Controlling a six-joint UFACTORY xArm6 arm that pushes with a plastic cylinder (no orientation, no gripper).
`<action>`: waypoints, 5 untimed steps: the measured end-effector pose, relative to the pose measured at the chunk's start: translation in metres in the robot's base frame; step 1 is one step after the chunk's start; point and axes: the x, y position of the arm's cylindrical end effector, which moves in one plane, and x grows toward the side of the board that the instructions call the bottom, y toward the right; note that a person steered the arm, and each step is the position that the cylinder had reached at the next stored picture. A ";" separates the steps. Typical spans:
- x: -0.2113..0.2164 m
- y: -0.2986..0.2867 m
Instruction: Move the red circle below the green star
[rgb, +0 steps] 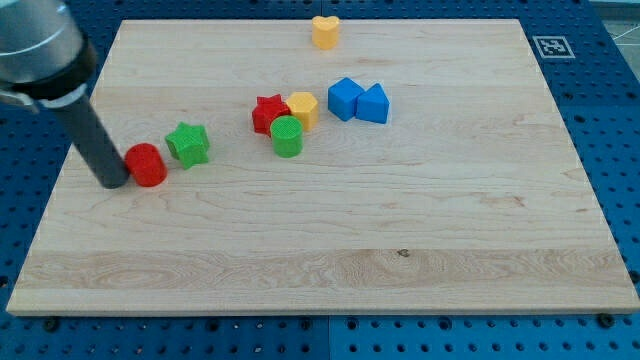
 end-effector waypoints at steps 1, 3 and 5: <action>0.000 0.033; -0.006 0.092; -0.015 0.141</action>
